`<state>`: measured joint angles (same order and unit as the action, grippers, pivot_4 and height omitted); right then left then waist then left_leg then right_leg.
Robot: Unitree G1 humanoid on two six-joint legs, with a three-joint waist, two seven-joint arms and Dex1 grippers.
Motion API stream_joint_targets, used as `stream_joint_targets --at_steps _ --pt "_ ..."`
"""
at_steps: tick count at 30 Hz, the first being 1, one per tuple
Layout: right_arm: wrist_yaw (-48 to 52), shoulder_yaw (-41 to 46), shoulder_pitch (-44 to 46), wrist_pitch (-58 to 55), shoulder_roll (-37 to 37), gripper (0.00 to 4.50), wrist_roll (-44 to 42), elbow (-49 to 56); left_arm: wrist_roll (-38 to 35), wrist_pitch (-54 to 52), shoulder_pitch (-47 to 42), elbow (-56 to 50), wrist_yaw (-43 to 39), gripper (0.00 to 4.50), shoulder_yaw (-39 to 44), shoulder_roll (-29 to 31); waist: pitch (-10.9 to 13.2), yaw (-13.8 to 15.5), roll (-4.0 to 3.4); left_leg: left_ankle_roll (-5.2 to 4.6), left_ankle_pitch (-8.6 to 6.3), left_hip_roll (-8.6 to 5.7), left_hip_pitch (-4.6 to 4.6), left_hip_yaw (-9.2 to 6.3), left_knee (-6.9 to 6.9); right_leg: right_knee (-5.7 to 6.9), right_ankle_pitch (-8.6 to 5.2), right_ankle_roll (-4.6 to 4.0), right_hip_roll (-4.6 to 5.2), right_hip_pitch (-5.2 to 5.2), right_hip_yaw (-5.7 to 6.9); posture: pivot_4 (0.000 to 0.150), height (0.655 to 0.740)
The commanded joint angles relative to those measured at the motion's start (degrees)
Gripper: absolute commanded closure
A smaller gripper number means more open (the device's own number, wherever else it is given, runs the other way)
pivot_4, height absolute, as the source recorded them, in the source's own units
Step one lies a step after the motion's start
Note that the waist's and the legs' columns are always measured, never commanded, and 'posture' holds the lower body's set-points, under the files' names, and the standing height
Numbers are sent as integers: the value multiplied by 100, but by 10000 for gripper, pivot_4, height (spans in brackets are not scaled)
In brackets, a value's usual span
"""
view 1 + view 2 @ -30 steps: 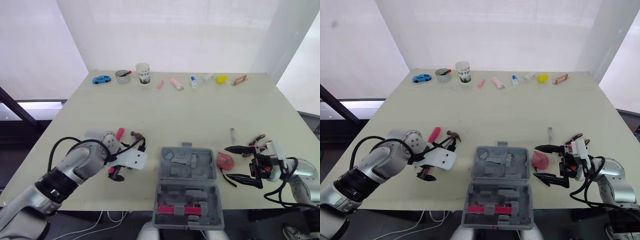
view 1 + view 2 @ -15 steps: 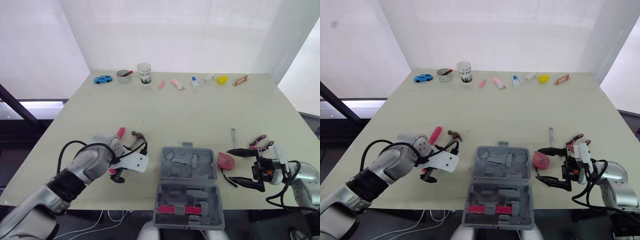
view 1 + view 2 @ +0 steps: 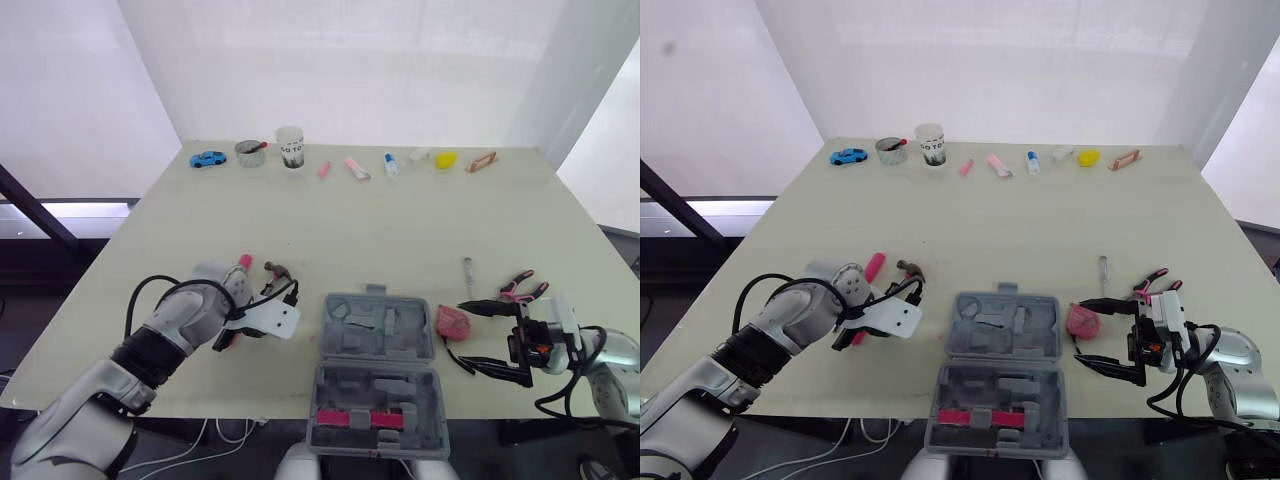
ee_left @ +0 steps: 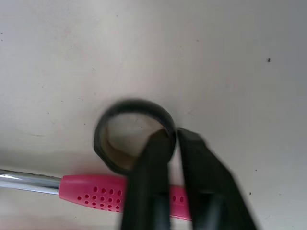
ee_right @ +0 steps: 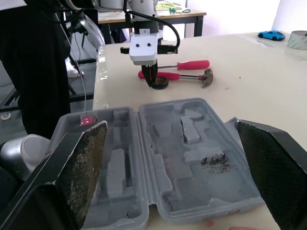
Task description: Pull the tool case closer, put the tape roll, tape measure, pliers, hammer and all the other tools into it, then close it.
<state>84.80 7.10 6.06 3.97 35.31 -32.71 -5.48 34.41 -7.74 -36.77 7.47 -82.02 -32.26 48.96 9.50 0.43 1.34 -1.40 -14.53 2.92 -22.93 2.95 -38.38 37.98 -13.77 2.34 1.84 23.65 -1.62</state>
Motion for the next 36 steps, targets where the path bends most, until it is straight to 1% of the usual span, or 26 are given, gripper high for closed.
stream_joint_targets --at_steps 1,4,7,13,16,20,24,29,36 --pt "-5 131 26 103 63 0 -24 72 109 142 -65 67 56 44316 -4 0 0 21 0 0 0 0 0 0 0 0 0 0 0 0 0 1500 7400" --pt "-21 133 8 97 60 0 -30 97 83 163 -22 0 12 44316 36 28 -1 23 -1 0 0 0 1 0 0 1 0 0 0 0 0 1500 7400" --pt "-17 142 -18 132 71 0 -1 76 -56 105 -20 -280 -198 44316 171 142 0 23 -1 0 0 0 1 0 0 1 0 0 0 0 0 1500 7400" --pt "2 160 -89 244 104 0 69 27 -333 -57 -251 -624 -687 44316 388 393 0 23 0 0 0 0 -3 -1 -1 -1 0 0 0 0 2 1500 7400" --pt "-50 183 -108 250 96 0 66 43 -438 -136 -401 -708 -749 44316 419 362 0 23 0 0 0 0 -2 -1 -1 -1 0 0 0 0 1 1500 7400" --pt "-141 262 -179 253 105 0 56 62 -479 -182 -761 -881 -781 44316 310 105 0 31 0 0 0 -2 -4 -2 -2 -2 0 0 0 0 1 1500 7400" --pt "-223 327 -175 281 119 0 58 47 -511 -185 -908 -930 -871 44316 142 -132 0 25 0 0 0 -6 -4 -3 -3 -2 0 1 1 -1 1 1500 7400" --pt "-390 509 -273 282 110 0 21 75 -462 113 -1325 -562 -771 44316 -153 -552 0 24 1 0 0 -7 -4 -6 -3 -1 0 1 -1 -1 0 1500 7400" --pt "-546 725 -608 313 114 0 -5 228 -488 641 -1935 230 -756 44316 -503 -1135 0 31 1 0 0 -12 -7 -9 -5 -3 0 1 0 -2 -1 1500 7400"
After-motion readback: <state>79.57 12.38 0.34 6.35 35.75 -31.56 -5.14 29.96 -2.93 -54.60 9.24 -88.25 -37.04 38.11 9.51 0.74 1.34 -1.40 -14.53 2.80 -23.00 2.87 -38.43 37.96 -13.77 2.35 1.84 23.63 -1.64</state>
